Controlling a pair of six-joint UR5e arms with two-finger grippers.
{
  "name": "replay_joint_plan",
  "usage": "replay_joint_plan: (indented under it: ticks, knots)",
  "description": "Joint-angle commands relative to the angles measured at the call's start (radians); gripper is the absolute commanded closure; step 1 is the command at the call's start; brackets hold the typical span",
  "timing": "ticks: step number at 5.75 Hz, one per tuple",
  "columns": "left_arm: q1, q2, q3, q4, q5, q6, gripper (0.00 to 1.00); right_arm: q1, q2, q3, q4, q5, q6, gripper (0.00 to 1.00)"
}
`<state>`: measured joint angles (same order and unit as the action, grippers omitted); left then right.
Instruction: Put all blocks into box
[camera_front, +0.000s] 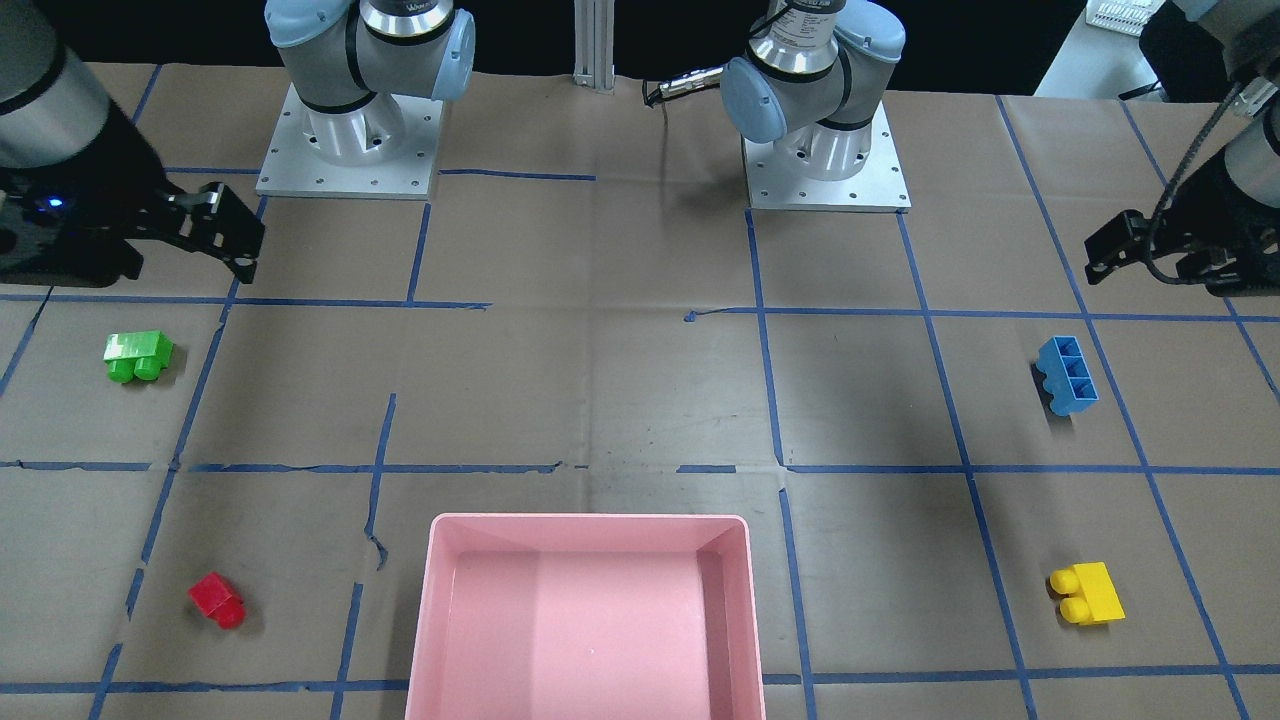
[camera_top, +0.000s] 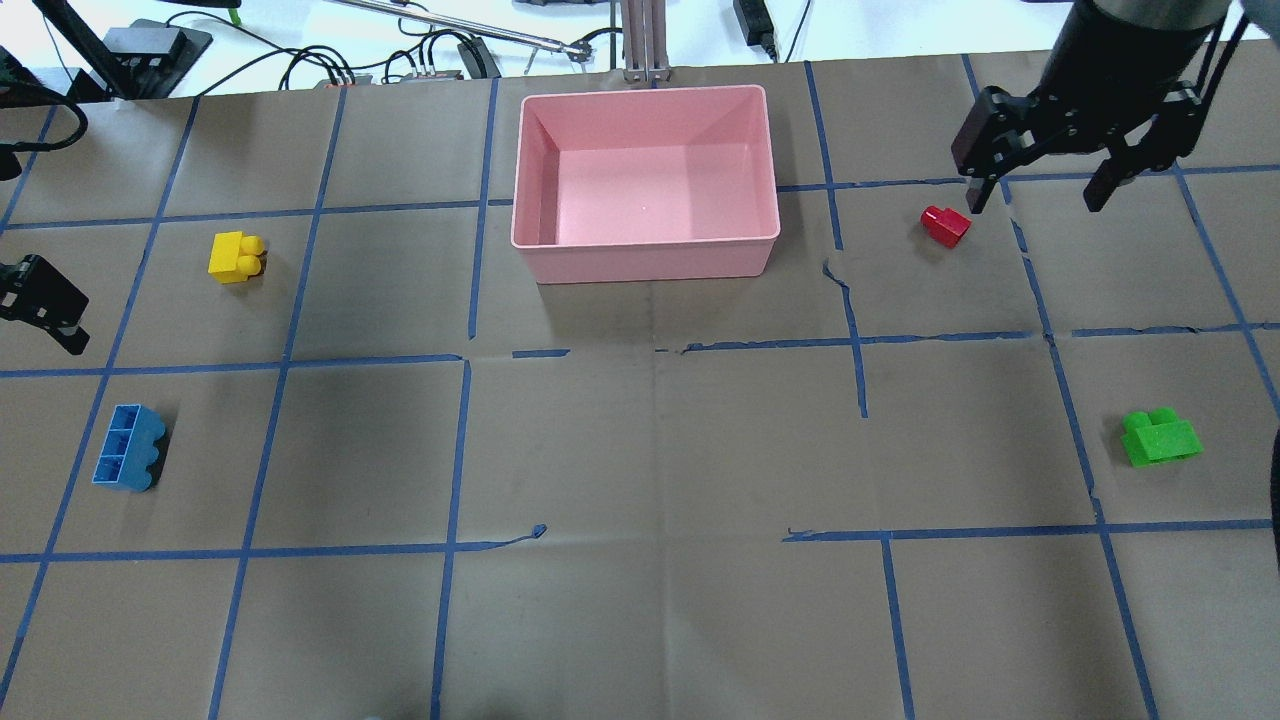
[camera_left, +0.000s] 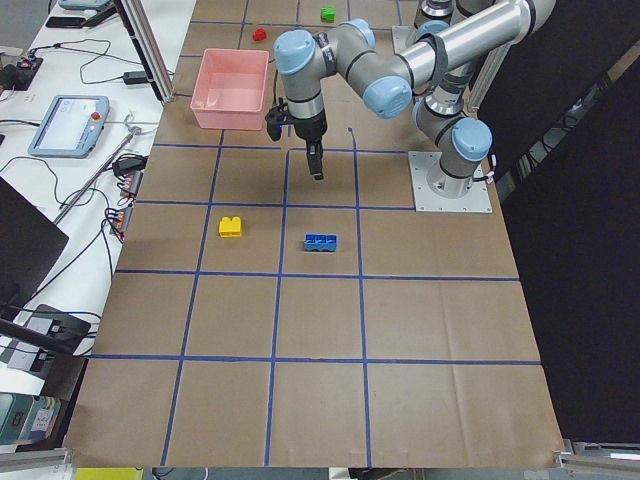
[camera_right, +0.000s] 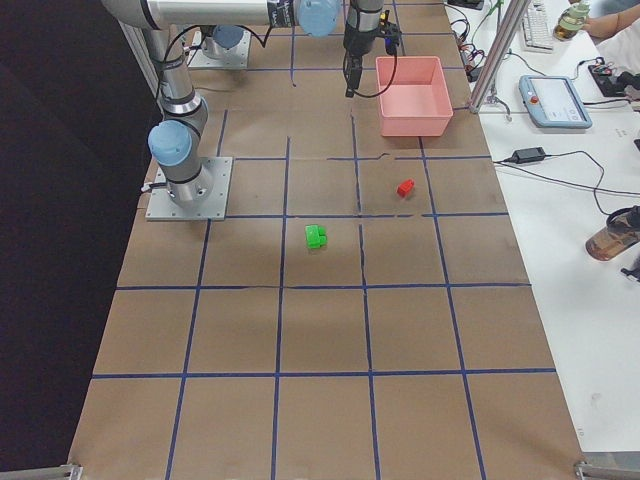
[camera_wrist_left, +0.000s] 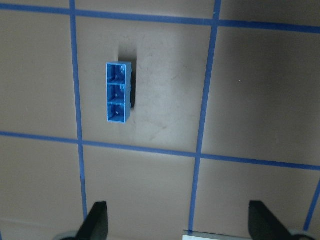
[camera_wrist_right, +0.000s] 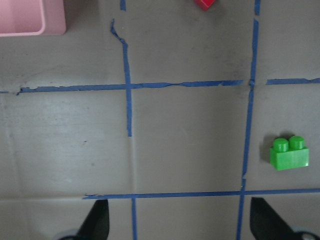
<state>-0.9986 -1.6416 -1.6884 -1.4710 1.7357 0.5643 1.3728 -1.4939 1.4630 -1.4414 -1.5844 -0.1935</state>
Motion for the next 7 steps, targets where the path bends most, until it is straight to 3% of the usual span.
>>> replay_joint_plan:
  ticks: [1,2,3,5,7]
  knots:
    - [0.075,-0.113,-0.051,0.162,-0.048,0.108,0.01,-0.23,0.003,0.025,-0.014,-0.032,-0.342,0.0]
    - [0.11,-0.122,-0.119,0.24,-0.05,0.176,0.01,-0.317,0.014,0.064,-0.023,-0.092,-0.456,0.0]
    - [0.167,-0.13,-0.225,0.371,-0.074,0.236,0.01,-0.372,0.02,0.107,-0.052,-0.092,-0.516,0.0]
    - [0.176,-0.15,-0.385,0.567,-0.12,0.243,0.02,-0.376,0.061,0.283,-0.234,-0.106,-0.512,0.0]
    - [0.176,-0.222,-0.352,0.613,-0.11,0.259,0.03,-0.376,0.176,0.379,-0.395,-0.192,-0.5,0.0]
